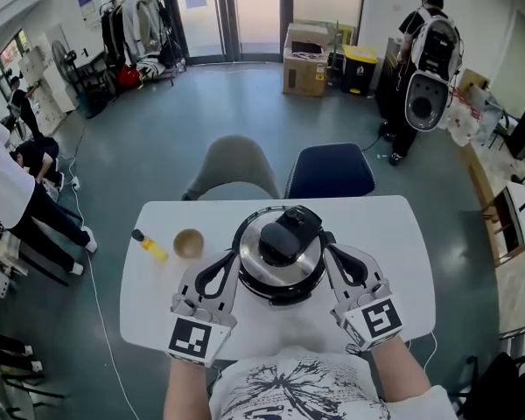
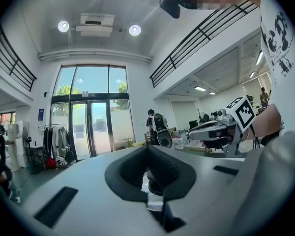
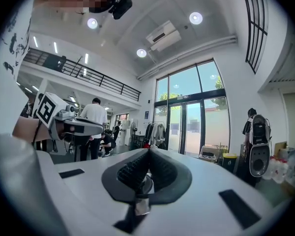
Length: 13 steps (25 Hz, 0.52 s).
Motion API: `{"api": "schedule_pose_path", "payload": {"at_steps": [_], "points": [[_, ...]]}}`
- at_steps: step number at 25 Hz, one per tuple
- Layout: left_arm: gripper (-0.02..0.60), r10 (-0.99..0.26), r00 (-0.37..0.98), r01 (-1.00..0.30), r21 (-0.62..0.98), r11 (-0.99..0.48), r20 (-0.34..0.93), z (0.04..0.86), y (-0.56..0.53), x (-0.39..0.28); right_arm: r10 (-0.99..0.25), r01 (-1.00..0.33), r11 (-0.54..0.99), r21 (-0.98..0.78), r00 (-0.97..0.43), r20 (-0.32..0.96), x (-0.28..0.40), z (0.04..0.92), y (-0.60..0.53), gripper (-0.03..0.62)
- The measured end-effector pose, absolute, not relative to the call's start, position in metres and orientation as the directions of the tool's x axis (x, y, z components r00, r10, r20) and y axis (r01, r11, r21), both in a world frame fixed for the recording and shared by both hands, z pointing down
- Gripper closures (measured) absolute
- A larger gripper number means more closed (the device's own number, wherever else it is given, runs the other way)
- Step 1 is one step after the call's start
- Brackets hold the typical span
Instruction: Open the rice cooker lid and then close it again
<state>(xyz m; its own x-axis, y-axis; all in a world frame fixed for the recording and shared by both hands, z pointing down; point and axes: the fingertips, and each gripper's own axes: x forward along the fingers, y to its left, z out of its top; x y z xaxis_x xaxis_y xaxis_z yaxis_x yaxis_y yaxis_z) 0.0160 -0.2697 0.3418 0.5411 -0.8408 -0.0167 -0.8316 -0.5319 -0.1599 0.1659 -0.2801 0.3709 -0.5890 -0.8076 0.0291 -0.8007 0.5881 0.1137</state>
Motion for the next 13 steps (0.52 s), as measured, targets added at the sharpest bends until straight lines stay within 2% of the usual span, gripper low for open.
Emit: {"api": "schedule_pose_path", "payload": {"at_steps": [13], "points": [[0.568, -0.849, 0.528, -0.841, -0.15, -0.519, -0.021, 0.336, -0.2718, 0.0103, -0.819, -0.813, 0.574, 0.095, -0.569, 0.079, 0.1677, 0.3735, -0.2802, 0.585]]}}
